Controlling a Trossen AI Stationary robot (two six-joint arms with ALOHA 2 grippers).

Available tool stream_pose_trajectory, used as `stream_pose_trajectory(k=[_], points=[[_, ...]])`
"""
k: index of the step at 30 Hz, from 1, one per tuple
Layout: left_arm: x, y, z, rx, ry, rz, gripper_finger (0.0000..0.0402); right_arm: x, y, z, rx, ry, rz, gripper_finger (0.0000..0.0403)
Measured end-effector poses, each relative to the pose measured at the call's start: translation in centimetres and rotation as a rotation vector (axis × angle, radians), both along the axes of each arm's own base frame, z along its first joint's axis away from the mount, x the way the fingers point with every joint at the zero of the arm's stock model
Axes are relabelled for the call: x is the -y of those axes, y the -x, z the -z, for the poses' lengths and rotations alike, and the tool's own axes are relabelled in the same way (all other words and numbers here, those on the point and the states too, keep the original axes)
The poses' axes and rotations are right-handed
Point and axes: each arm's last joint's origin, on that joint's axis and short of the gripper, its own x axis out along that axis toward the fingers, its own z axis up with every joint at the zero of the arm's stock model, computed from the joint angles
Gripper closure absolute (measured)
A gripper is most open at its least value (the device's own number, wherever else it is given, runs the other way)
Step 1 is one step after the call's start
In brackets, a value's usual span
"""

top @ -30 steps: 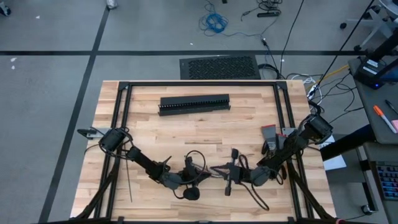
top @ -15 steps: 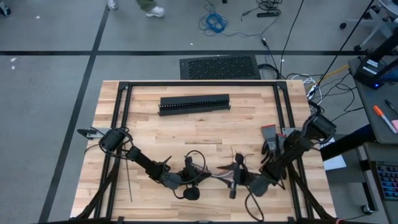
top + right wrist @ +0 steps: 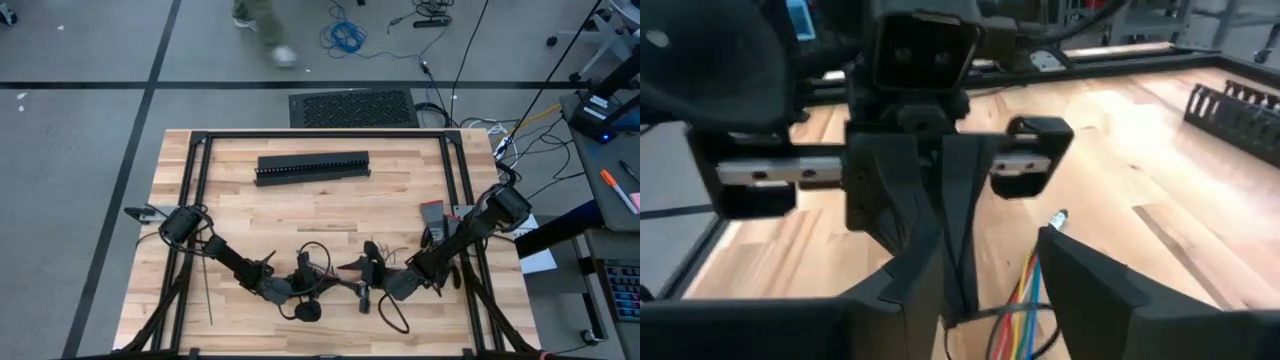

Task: Ziptie cables
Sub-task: Wrap the cable wires with the black zip tie

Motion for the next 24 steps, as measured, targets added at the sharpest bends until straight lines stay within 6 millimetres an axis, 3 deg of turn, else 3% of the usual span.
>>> stream_pose_trajectory(k=[8,16,19,24], points=[[0.0,0.0,0.0,0.0,0.0,0.0,0.0401,0.64,-0.56,0.02,-0.013,-0.017,-0.055,0.0316],[0.01,-0.01,-0.01,0.0,0.0,0.001,0.0401,0.83,-0.76,-0.13,-0.002,-0.011,-0.068,0.0354],[0.01,-0.01,-0.01,0.0,0.0,0.0,0.0401,0.78,-0.74,-0.05,-0.012,-0.009,-0.088,0.0391],[0.01,-0.01,-0.02,0.0,0.001,0.001,0.0401,0.78,-0.74,-0.06,-0.012,0.005,-0.087,0.0401]])
